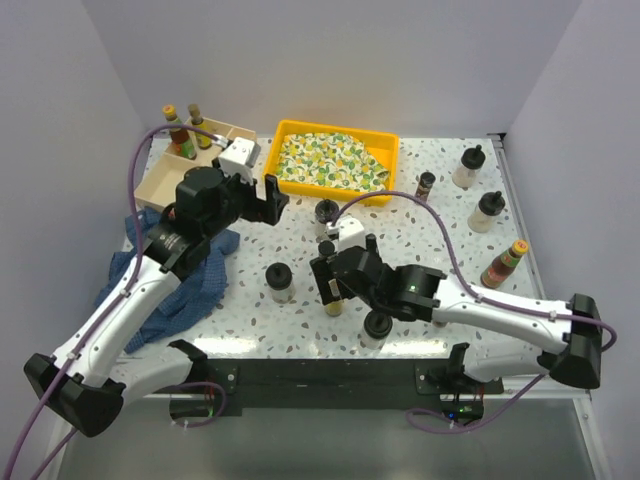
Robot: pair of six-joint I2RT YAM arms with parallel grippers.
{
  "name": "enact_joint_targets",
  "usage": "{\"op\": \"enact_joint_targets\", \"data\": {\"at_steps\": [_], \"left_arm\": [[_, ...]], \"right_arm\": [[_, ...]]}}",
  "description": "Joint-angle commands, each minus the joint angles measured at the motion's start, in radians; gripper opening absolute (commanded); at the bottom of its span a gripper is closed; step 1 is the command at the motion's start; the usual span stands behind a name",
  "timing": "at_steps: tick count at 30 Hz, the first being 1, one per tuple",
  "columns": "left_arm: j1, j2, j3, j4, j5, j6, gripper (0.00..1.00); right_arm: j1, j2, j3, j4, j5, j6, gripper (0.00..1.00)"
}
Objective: Organize the condiment bottles
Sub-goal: Move the bottle to the center of the board, then pick up the bottle from the center of the board.
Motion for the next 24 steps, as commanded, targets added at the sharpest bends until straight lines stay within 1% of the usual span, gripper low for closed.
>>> {"op": "enact_joint_targets", "data": {"at_steps": [1,2,3,5,6,8,9,11,15,20,24], "left_arm": [[-0.052,0.035,0.030,-0.118,0.129,-0.026,0.86],[-0.075,0.040,0.029,-0.130,0.108,-0.033,0.85],[-0.142,0.044,0.029,-0.164,0.076,-0.037,0.85],[-0.220,0.069,0.043,-0.199,-0.051,-0.049,0.85],[-0.292,0.079,0.050,-0.228,-0.079,-0.068,0.85],[-0.360,0.110,0.070,-0.244,-0.132,-0.089,0.84],[-0.426,0.124,0.076,-0.247,-0.151,-0.114,0.81],[-0.498,0.138,0.089,-0.249,-0.188,-0.134,0.77],[-0.581,0.194,0.102,-0.252,-0.214,-0.183,0.64],[-0.642,0.254,0.098,-0.261,-0.250,-0.211,0.62],[-0.650,0.296,0.081,-0.236,-0.254,-0.220,0.61]], "right_arm": [[0.004,-0.156,0.030,-0.010,0.064,0.000,0.99],[0.002,-0.179,0.023,-0.011,0.075,-0.002,0.99],[0.004,-0.228,0.011,-0.016,0.093,-0.003,0.99],[0.004,-0.273,0.000,-0.021,0.112,-0.009,0.99],[0.004,-0.320,-0.010,-0.025,0.121,-0.012,0.99],[0.004,-0.366,-0.020,-0.028,0.149,-0.020,0.99],[0.002,-0.385,-0.030,-0.030,0.158,-0.022,0.98],[0.002,-0.448,-0.044,-0.028,0.184,-0.025,0.98],[0.002,-0.546,-0.096,-0.010,0.212,-0.029,0.99],[0.004,-0.630,-0.129,-0.021,0.232,-0.022,0.99],[0.002,-0.667,-0.130,-0.048,0.239,-0.014,0.99]]}}
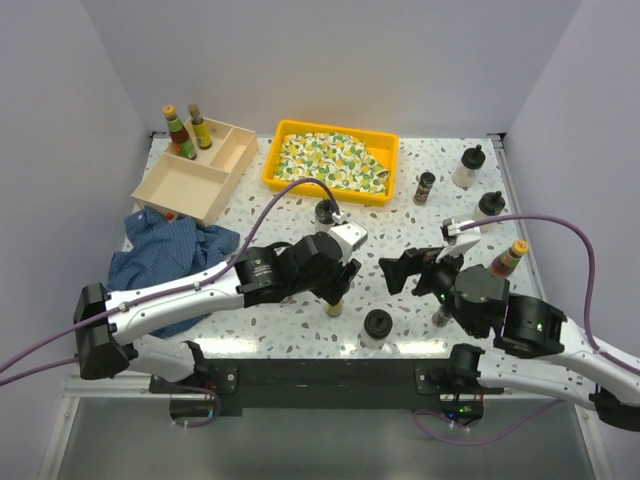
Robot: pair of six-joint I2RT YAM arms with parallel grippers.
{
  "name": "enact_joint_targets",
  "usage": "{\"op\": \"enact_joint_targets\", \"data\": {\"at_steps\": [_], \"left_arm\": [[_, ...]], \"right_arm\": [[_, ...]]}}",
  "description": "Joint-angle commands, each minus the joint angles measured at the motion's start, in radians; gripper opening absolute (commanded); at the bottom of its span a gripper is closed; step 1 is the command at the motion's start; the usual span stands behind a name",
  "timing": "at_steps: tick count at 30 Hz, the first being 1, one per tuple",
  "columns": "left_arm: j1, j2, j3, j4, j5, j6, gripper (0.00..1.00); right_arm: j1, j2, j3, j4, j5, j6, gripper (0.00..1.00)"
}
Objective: Organize the condiment bottles
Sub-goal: Pick up the bottle from the center of the board.
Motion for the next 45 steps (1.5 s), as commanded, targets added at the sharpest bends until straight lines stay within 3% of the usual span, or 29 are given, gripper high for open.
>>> {"op": "enact_joint_targets", "data": {"at_steps": [1,10,21,25,26,29,31,38,42,45], "left_arm": [[-0.011,0.029,0.012,0.020,-0.043,-0.036,0.61],[-0.011,0.062,-0.018,0.057,-0.084,-0.030,0.67],[-0.011,0.132,-0.027,0.031,-0.064,-0.082,0.58],[-0.011,0.141,-0.027,0.031,-0.070,-0.092,0.39],[-0.011,0.141,-0.018,0.020,-0.070,-0.098,0.26],[-0.011,0.138,0.004,-0.023,-0.075,-0.114,0.06],[-0.011,0.132,0.025,-0.053,-0.080,-0.122,0.00],[-0.011,0.099,0.291,-0.265,-0.185,-0.118,0.00],[-0.002,0.124,0.491,-0.360,-0.362,-0.076,0.00],[0.134,0.162,0.611,-0.365,-0.363,0.000,0.00]], "right_arm": [[0.003,-0.033,-0.009,-0.001,0.053,0.010,0.99],[0.004,-0.047,-0.008,-0.027,0.050,0.022,0.99],[0.004,-0.061,-0.015,-0.019,0.053,0.015,0.99],[0.004,-0.062,-0.020,-0.009,0.053,0.010,0.99],[0.003,-0.064,-0.021,-0.006,0.051,0.012,0.99],[0.004,-0.064,-0.020,-0.006,0.048,0.010,0.99],[0.004,-0.070,-0.021,-0.007,0.045,0.010,0.99],[0.003,-0.088,-0.023,-0.010,0.031,-0.002,0.99],[0.003,-0.097,-0.021,-0.006,0.024,-0.016,0.99],[0.003,-0.104,-0.021,-0.002,0.014,-0.021,0.99]]}}
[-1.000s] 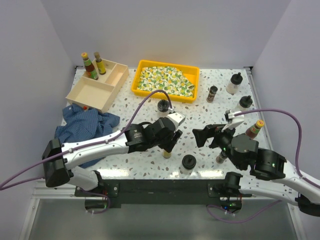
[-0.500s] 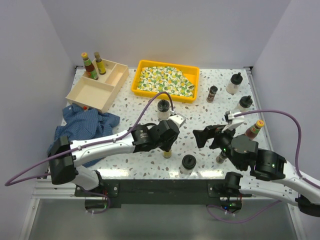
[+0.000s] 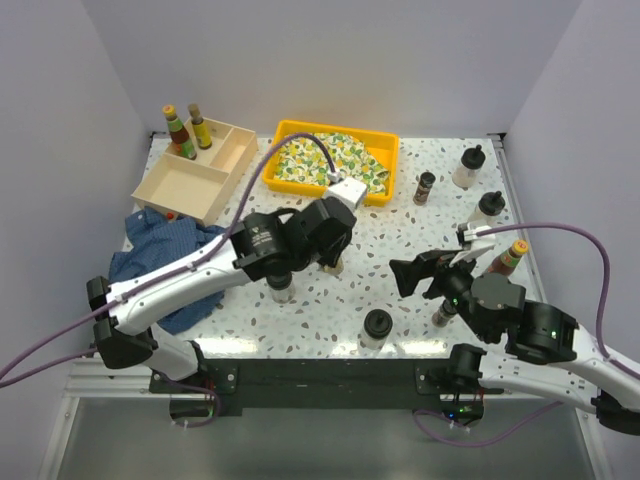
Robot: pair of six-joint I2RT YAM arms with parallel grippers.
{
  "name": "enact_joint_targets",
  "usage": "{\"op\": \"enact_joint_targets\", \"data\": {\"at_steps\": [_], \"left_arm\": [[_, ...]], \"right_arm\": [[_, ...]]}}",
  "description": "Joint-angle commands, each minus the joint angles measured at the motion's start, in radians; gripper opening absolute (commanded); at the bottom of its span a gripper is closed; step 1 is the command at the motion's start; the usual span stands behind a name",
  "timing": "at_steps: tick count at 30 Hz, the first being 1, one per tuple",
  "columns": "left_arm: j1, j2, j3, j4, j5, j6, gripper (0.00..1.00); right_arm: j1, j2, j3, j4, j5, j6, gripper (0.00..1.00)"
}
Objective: Organize the condiment bottles
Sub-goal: Pick up the bottle from the center of the board, then place the bottle in the storage box.
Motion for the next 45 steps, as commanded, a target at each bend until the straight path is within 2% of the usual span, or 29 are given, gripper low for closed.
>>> {"op": "enact_joint_targets", "data": {"at_steps": [1,5,6,7,11,12,17,21,26,34,45], "left_arm": [[0.161,0.035,0.213,-0.011,-0.115,0.126,0.00],[0.320,0.075,0.299,0.078,-0.147,0.228,0.00],[0.407,0.084,0.315,0.098,-0.145,0.240,0.00],[0.449,0.104,0.332,0.139,-0.144,0.264,0.00],[0.598,0.169,0.364,0.222,-0.231,0.314,0.00],[0.660,0.184,0.378,0.231,-0.219,0.317,0.00],[0.813,0.291,0.482,0.331,-0.204,0.344,0.00],[0.951,0.403,0.620,0.333,-0.090,0.299,0.00],[1.029,0.515,0.677,0.389,0.008,0.282,0.00],[1.084,0.578,0.599,0.538,0.125,0.269,0.00],[1.115,0.693,0.591,0.665,0.166,0.283,0.00]], "right_arm": [[0.003,-0.011,-0.002,0.034,-0.004,-0.013,0.99],[0.003,-0.015,-0.016,0.036,-0.024,-0.011,0.99],[0.003,-0.015,-0.019,0.037,-0.033,-0.008,0.99],[0.003,-0.017,-0.025,0.039,-0.038,-0.008,0.99],[0.003,-0.014,-0.030,0.036,-0.051,-0.002,0.99],[0.003,-0.014,-0.028,0.036,-0.053,-0.001,0.99],[0.004,0.000,-0.015,0.028,-0.076,0.004,0.99],[0.003,0.004,-0.005,0.023,-0.071,0.016,0.99],[0.003,0.023,0.008,0.033,-0.059,0.012,0.99],[0.004,0.081,0.050,0.017,-0.044,0.012,0.99],[0.003,0.129,0.094,-0.001,-0.035,0.022,0.98]]}}
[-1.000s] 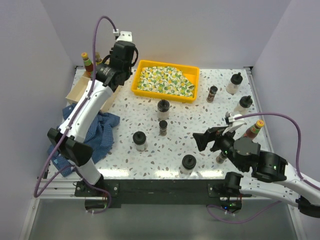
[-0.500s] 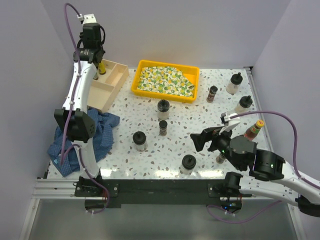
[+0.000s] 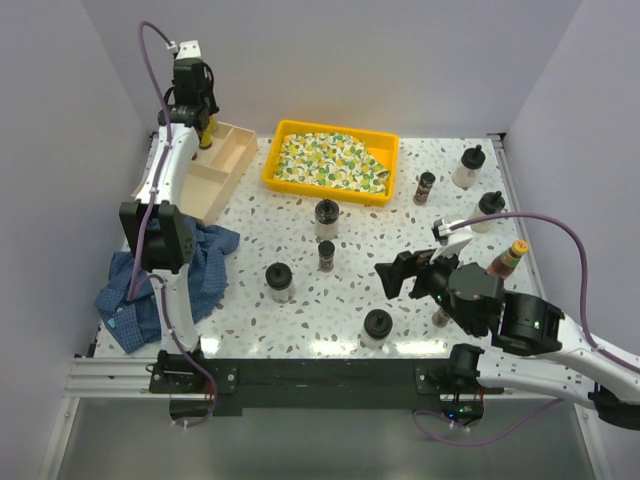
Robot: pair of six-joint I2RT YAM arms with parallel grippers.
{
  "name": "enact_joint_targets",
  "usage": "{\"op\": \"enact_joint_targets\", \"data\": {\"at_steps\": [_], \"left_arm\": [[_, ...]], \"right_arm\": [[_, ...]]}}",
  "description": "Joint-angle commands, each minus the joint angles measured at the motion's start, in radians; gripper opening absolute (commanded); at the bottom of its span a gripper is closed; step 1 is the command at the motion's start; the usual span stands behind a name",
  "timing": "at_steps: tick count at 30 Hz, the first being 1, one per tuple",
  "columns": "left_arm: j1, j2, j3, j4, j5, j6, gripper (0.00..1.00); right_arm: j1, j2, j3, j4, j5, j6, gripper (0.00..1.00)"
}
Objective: Organize the condiment bottles
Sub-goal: Place the bottle in the storage box.
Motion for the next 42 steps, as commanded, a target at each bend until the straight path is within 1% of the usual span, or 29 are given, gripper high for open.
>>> {"op": "enact_joint_targets", "data": {"at_steps": [1,13,21,23,26,29,30,33,37,38,42], "left_arm": [[0.028,0.023,0.005,0.189,0.019,0.009,0.00],[0.045,0.124,0.001,0.250,0.109,0.061,0.00],[0.049,0.172,0.013,0.264,0.103,0.074,0.00],[0.049,0.184,0.018,0.267,0.105,0.074,0.01],[0.049,0.204,0.036,0.264,0.112,0.072,0.07],[0.049,0.215,0.038,0.269,0.116,0.072,0.22],[0.049,0.218,0.039,0.269,0.116,0.074,0.26],[0.049,0.226,0.042,0.275,0.116,0.075,0.30],[0.049,0.233,0.048,0.282,0.117,0.074,0.40],[0.049,0.235,0.051,0.285,0.117,0.074,0.45],[0.049,0.238,0.062,0.292,0.119,0.075,0.54]], "right_arm": [[0.004,0.018,0.059,0.007,0.034,0.017,0.98],[0.002,0.068,0.086,0.001,0.044,0.019,0.98],[0.004,0.092,0.099,0.002,0.045,0.014,0.98],[0.002,0.092,0.105,0.001,0.047,0.008,0.98],[0.004,0.092,0.109,0.002,0.056,-0.003,0.98],[0.002,0.091,0.112,0.007,0.056,-0.004,0.98],[0.004,0.092,0.112,0.007,0.056,-0.006,0.98],[0.002,0.092,0.112,0.001,0.056,-0.003,0.98],[0.004,0.083,0.109,-0.002,0.057,-0.001,0.98],[0.002,0.081,0.108,-0.001,0.059,-0.001,0.98],[0.004,0.078,0.109,-0.004,0.062,-0.003,0.98]]}}
